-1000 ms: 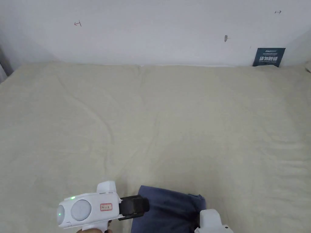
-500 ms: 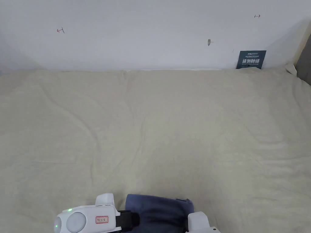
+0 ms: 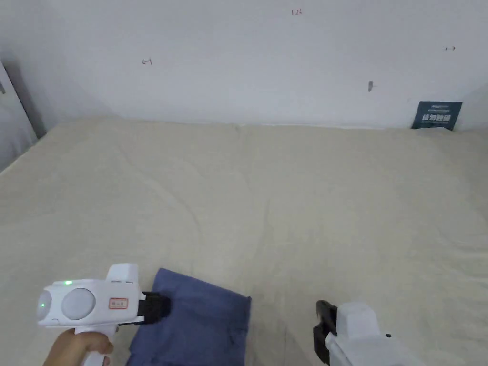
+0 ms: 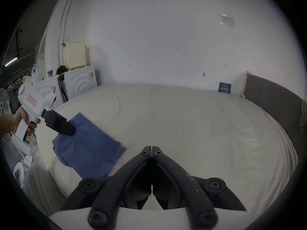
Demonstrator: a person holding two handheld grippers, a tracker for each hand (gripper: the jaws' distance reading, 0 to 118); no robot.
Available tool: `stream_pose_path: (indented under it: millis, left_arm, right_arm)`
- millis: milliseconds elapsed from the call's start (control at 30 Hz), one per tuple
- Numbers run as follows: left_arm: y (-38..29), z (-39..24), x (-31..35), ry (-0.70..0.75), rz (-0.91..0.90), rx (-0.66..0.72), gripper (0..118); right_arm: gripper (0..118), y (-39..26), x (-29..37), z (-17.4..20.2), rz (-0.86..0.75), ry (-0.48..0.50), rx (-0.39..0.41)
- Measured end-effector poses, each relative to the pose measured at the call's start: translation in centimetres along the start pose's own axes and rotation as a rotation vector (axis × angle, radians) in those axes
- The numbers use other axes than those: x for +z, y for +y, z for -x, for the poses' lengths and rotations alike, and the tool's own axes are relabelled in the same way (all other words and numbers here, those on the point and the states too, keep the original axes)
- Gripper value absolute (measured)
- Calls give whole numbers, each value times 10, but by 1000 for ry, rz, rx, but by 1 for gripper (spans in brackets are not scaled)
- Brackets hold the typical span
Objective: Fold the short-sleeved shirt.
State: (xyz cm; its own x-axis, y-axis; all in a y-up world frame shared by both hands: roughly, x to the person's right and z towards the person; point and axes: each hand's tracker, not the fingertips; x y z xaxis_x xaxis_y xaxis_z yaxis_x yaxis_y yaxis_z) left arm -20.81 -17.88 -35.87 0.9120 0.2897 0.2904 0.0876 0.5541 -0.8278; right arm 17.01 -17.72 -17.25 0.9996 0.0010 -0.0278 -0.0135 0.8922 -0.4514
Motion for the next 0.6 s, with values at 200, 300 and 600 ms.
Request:
stream_pose_path:
  millis: [200,300,600]
  left_arm:
    - [34,124,48,204,-19,76,19]
    - [40,172,71,312,-23,112,19]
    - [37,259,78,475,10,261,35]
  right_arm:
    - [2,38,-2,29,-72,6,10]
    - [2,50,-11,39,-96,4,11]
    - [2,66,-30,56,-89,-22,7]
